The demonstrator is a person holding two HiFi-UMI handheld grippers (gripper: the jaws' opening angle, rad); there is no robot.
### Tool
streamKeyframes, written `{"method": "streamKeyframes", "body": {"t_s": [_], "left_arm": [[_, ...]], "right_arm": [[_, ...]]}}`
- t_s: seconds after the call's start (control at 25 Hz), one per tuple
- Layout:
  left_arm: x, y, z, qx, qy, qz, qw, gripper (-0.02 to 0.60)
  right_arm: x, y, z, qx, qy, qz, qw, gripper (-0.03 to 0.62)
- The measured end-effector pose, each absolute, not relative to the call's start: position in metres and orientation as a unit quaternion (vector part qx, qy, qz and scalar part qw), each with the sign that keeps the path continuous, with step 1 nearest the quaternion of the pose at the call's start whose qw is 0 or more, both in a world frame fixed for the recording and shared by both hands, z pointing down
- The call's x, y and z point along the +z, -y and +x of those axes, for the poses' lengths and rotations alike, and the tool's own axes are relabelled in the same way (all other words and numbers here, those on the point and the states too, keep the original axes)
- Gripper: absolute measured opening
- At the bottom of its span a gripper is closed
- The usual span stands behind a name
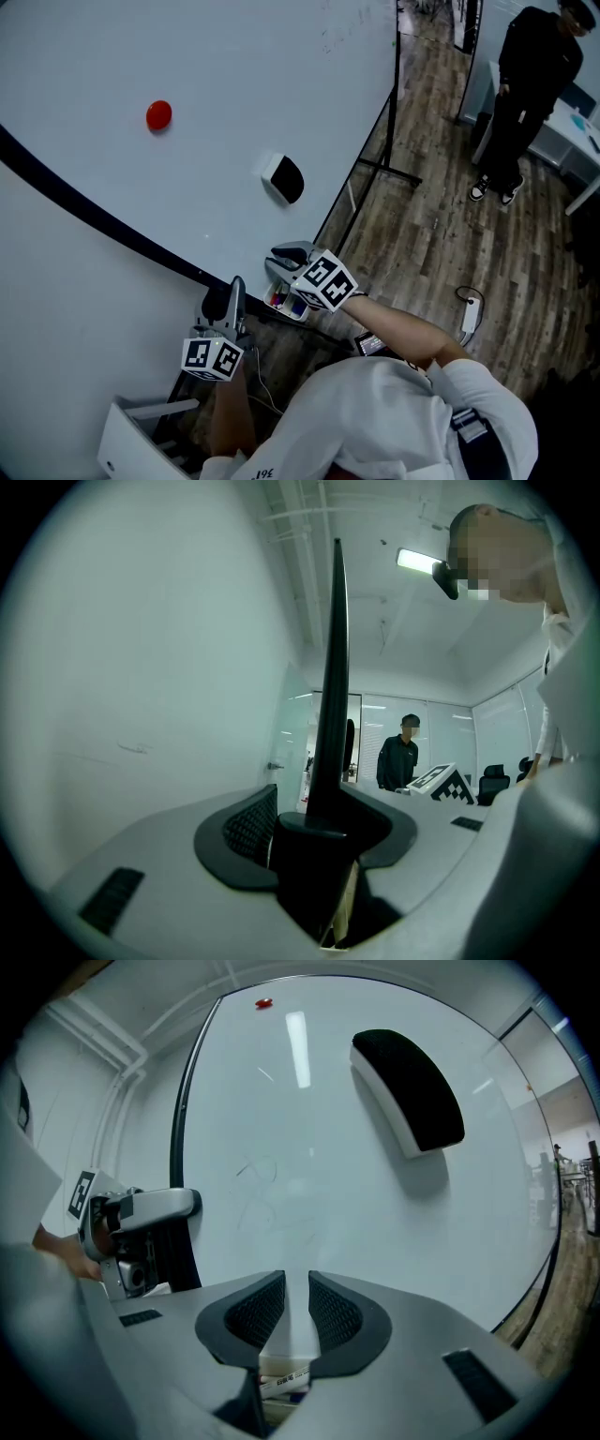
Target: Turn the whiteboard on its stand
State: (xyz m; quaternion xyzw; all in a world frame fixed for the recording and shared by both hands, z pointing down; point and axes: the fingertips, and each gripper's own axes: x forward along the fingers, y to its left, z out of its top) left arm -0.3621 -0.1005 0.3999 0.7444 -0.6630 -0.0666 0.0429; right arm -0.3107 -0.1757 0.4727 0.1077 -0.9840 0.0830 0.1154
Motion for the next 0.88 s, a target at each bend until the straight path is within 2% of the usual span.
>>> {"method": "streamKeyframes", "body": {"t_s": [0.88], "left_arm": [[0.409, 0.109, -0.364, -0.061, 0.622, 0.780, 0.030, 0.187]], "right_arm": [[0.482, 0.189, -0.317, 0.089, 0.984, 0.112, 0.106, 0.095]]}}
